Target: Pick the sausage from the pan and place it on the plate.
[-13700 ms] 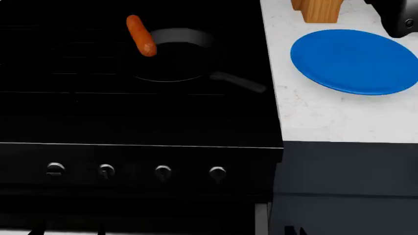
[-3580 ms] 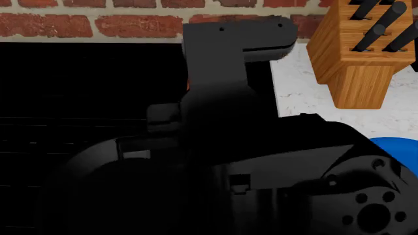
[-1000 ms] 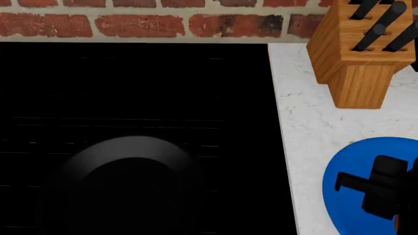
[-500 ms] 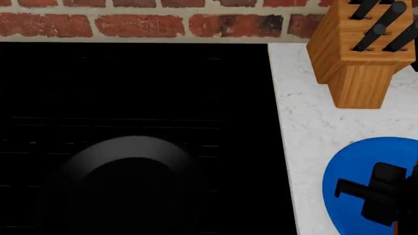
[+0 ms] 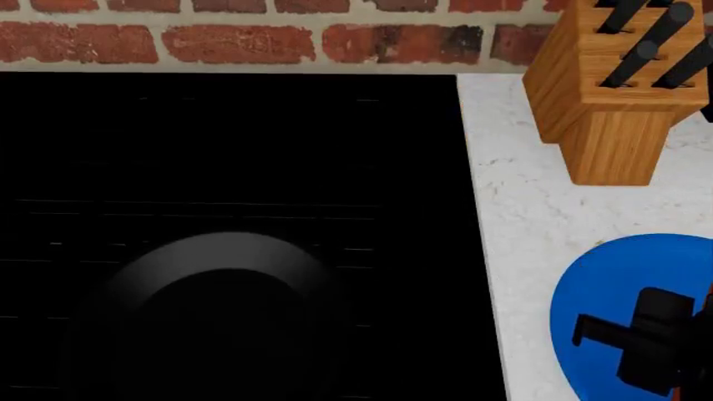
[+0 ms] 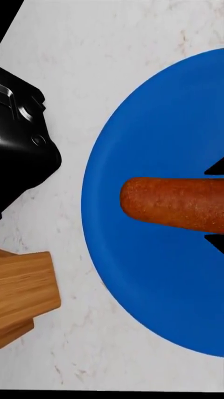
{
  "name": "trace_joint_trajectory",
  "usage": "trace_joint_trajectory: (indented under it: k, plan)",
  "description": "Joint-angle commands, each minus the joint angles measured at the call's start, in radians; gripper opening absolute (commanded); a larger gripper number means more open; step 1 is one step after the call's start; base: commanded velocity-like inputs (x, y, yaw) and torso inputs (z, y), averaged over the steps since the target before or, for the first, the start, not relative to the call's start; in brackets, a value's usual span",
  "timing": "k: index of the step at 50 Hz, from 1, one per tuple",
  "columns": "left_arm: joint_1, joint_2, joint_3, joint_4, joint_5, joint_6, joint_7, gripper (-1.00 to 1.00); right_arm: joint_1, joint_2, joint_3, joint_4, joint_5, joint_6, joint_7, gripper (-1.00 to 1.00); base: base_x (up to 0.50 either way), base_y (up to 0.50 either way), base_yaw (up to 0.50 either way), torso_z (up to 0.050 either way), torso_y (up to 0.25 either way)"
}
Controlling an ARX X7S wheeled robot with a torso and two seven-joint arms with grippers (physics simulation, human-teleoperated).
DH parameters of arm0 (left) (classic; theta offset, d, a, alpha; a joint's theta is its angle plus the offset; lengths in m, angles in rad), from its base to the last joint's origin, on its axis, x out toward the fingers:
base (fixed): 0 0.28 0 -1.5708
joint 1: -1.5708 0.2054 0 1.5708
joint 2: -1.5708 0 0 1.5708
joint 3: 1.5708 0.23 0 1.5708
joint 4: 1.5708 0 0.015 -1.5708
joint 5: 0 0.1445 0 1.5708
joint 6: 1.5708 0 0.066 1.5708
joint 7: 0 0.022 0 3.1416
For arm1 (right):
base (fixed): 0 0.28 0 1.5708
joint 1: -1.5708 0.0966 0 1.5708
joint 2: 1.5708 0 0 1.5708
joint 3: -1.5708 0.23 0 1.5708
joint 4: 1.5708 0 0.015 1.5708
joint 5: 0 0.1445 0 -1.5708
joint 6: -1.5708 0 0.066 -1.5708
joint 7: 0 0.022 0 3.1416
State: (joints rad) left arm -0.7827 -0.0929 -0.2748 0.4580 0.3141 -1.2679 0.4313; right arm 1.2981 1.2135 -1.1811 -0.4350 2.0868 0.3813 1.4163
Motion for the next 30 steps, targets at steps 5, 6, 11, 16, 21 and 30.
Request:
trace_joint_trajectory:
  k: [5,6,11,16,21,30]
  plan:
    - [0.011,-0.005,-0.008,0.000,-0.015,0.004,-0.008,1.00,-0.002,-0.001,-0.001,0.005,-0.010,0.010,-0.007,-1.00,0.00,0.00,0.00,0.000,0.000]
    - [0.010,-0.006,-0.009,0.000,-0.016,0.002,-0.009,1.00,-0.003,0.000,-0.001,0.005,-0.009,0.008,-0.007,-1.00,0.00,0.00,0.00,0.000,0.000]
    - [0.016,-0.006,-0.010,0.004,-0.020,0.003,-0.011,1.00,-0.009,0.003,-0.003,0.001,-0.010,0.002,-0.004,-1.00,0.00,0.00,0.00,0.000,0.000]
    - [0.021,-0.009,-0.017,0.005,-0.026,0.005,-0.012,1.00,-0.011,0.005,-0.003,0.000,-0.008,-0.001,-0.007,-1.00,0.00,0.00,0.00,0.000,0.000]
    - [0.025,-0.011,-0.021,0.003,-0.031,0.009,-0.015,1.00,-0.018,0.004,-0.007,0.000,-0.012,-0.004,-0.010,-1.00,0.00,0.00,0.00,0.000,0.000]
    - [0.028,-0.012,-0.023,0.004,-0.037,0.008,-0.020,1.00,-0.032,0.007,-0.011,-0.001,-0.016,-0.015,-0.018,-1.00,0.00,0.00,0.00,-0.001,0.000]
